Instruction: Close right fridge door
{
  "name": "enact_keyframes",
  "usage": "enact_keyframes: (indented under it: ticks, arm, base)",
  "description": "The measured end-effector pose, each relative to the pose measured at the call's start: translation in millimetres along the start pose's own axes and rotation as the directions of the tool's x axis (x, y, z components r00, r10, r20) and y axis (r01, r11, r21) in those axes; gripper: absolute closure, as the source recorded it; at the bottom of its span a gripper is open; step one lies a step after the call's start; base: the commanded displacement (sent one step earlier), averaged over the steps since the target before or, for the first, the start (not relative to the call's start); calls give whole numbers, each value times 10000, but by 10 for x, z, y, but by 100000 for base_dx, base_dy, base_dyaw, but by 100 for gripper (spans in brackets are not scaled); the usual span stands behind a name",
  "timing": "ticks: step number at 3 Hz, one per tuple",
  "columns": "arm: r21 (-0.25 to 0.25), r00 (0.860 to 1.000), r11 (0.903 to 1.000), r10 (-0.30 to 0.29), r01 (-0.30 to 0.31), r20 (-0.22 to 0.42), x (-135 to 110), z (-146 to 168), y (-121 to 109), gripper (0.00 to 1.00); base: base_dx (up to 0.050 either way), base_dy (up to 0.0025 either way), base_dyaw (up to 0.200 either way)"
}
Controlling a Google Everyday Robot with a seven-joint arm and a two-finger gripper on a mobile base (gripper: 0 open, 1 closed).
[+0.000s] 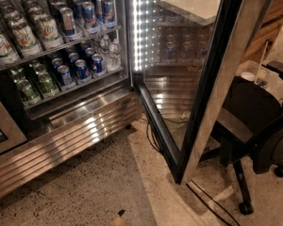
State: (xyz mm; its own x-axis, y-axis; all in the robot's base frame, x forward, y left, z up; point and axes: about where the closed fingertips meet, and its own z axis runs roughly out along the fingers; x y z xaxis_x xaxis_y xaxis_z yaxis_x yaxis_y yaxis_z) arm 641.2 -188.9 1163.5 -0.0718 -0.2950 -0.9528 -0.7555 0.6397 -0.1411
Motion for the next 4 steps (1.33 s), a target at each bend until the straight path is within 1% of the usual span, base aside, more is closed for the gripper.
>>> enact_keyframes:
  ticks: [2, 3, 4]
  arm:
    - [-684, 9997, 9975, -180, 192, 191, -110, 111, 140, 100]
    - [-687, 9997, 9975, -179, 192, 192, -110, 111, 141, 100]
    - [-1050, 9992, 9942, -179, 216, 357, -161, 192, 209, 100]
  base:
    - [0, 0, 0]
    - [0, 0, 0]
    - [0, 0, 0]
